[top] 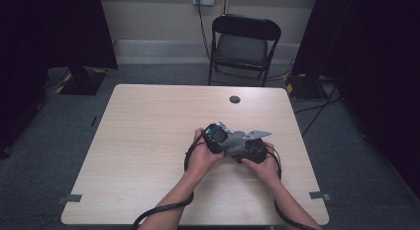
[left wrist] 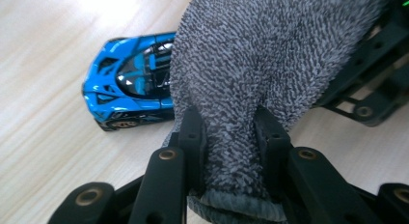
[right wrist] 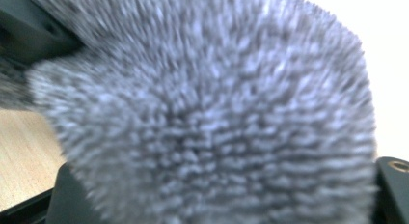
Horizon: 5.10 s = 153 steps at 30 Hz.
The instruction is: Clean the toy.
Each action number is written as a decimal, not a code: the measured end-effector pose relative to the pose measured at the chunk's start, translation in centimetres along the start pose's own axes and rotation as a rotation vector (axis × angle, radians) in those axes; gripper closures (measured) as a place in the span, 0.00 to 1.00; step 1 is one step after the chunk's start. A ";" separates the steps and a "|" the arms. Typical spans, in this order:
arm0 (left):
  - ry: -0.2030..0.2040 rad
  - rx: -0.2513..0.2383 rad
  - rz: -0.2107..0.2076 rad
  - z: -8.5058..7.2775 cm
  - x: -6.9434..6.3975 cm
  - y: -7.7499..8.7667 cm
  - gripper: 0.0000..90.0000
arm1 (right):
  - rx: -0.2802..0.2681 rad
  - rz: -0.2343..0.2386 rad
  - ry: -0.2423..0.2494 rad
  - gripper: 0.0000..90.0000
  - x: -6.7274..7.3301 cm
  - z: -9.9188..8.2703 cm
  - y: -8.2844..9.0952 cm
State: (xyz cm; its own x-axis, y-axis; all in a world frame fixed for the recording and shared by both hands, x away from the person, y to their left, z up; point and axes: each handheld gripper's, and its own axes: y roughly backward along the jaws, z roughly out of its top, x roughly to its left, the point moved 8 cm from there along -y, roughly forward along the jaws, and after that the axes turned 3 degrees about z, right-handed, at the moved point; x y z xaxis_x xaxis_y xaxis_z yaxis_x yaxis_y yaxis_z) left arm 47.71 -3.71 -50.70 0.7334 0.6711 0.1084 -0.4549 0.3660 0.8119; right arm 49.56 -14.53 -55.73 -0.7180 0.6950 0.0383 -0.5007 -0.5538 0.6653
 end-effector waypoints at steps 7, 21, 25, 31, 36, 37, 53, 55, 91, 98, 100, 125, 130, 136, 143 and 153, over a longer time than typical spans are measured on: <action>-0.024 0.026 0.015 0.2 0.2 -0.5 0.78 | 0.001 0.001 0.001 0.29 0.0 0.0 0.0; -0.006 0.061 0.063 0.3 2.7 -0.8 0.77 | 0.001 0.001 0.000 0.29 0.0 0.0 0.0; 0.000 0.071 0.075 0.2 3.2 -0.8 0.77 | 0.001 0.001 0.001 0.29 0.0 0.0 0.0; 0.011 0.093 0.097 0.2 4.3 -1.0 0.77 | 0.001 0.001 0.001 0.29 0.0 0.0 0.0; 0.034 0.103 0.112 0.1 5.2 -1.2 0.77 | 0.001 0.002 0.001 0.29 0.0 0.0 0.0; 0.045 0.103 0.114 0.0 5.4 -1.3 0.77 | 0.001 0.001 0.002 0.29 0.0 0.0 0.0; 0.113 0.112 0.128 -0.7 7.4 -1.5 0.77 | 0.002 0.002 0.003 0.29 0.0 0.0 0.0; 0.127 0.116 0.136 -1.0 7.9 -1.5 0.77 | 0.002 0.003 0.003 0.29 0.0 0.0 0.0; 0.203 0.165 0.212 -5.8 11.9 -0.4 0.77 | 0.001 0.004 0.003 0.29 0.0 0.0 0.0; 0.214 0.162 0.220 -7.0 12.3 0.3 0.77 | 0.001 0.004 0.003 0.29 0.0 0.0 0.0; 0.209 0.166 0.224 -7.4 12.5 0.7 0.77 | 0.001 0.004 0.003 0.29 0.0 0.0 0.0; 0.183 0.096 0.156 -10.1 9.7 3.0 0.76 | 0.007 0.025 0.009 0.22 0.1 0.0 0.0; 0.166 0.093 0.157 -10.0 9.4 3.1 0.76 | 0.009 0.019 0.031 0.20 0.0 -0.2 0.3; 0.169 0.089 0.152 -10.1 9.4 2.9 0.76 | -0.011 0.012 0.032 0.19 -0.1 0.2 1.5; 0.171 0.086 0.154 -10.2 9.4 2.8 0.76 | -0.057 0.004 0.050 0.21 -0.1 2.2 3.0; 0.176 0.070 0.141 -10.3 9.4 2.7 0.75 | -0.024 0.051 0.047 0.37 -0.1 6.1 -0.3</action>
State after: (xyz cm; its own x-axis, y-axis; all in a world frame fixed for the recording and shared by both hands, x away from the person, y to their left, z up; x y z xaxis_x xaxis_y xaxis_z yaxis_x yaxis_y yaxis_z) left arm 48.15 10.19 -53.36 0.5632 0.8165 0.1270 -0.5056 0.2190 0.8345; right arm 52.77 -11.63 -51.41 -0.7645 0.6436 0.0363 -0.4738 -0.5992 0.6454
